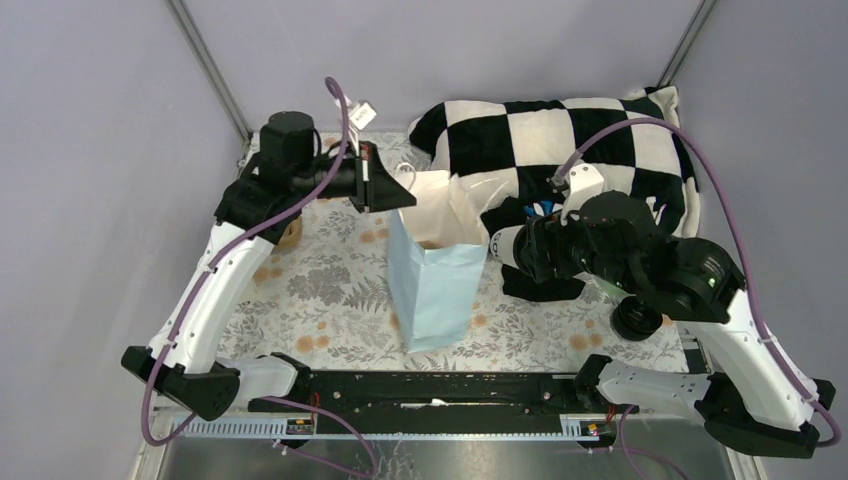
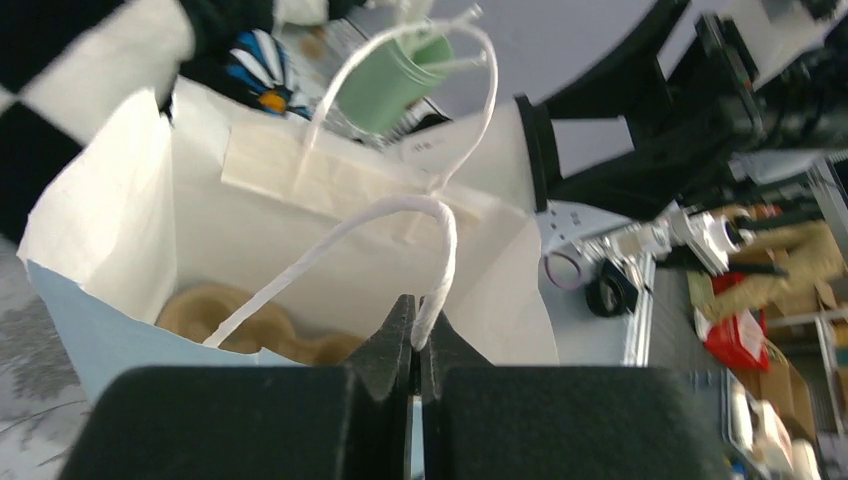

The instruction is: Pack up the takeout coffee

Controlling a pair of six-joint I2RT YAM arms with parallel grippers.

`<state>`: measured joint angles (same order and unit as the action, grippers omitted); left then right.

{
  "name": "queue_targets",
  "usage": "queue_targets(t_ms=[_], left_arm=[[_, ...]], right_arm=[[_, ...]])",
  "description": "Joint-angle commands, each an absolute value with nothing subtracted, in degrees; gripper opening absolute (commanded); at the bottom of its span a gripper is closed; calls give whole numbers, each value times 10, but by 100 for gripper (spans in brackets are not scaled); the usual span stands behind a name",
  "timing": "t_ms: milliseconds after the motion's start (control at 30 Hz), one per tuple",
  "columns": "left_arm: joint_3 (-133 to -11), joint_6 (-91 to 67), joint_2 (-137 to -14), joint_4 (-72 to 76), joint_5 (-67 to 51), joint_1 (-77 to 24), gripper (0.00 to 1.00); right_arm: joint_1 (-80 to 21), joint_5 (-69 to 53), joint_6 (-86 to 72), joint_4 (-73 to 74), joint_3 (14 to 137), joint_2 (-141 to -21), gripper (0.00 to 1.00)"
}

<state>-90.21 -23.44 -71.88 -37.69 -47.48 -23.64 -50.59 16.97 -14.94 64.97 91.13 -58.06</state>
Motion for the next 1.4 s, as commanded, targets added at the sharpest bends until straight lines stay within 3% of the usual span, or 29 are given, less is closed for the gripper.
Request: queue_targets(t_ms=[0, 333, 567, 867, 933, 1167, 1300, 1367], left_arm=[[-901, -213, -701, -367, -504, -292, 0], [-833, -204, -687, -390, -459, -335, 0], [-865, -161, -687, -538, -165, -333, 0], [-928, -256, -726, -591, 56, -331, 1], [-939, -275, -733, -587, 65, -331, 10], [-988, -327, -760, -617, 121, -329, 19], [-1013, -358, -768, -644, 116, -318, 36], [-1029, -372, -772, -663, 103, -312, 55]], right_arm=[[-511, 212, -134, 678, 940, -557, 66], [-510, 319, -196, 684, 981, -515, 63], [-511, 291, -190, 660, 981, -556, 62], [-511, 267, -154, 571, 926, -552, 61], [-511, 262, -159, 562, 915, -542, 61], [-511, 257, -172, 521, 855, -496, 60], [-511, 255, -150, 506, 848, -502, 60], [-510, 250, -138, 501, 852, -514, 60]])
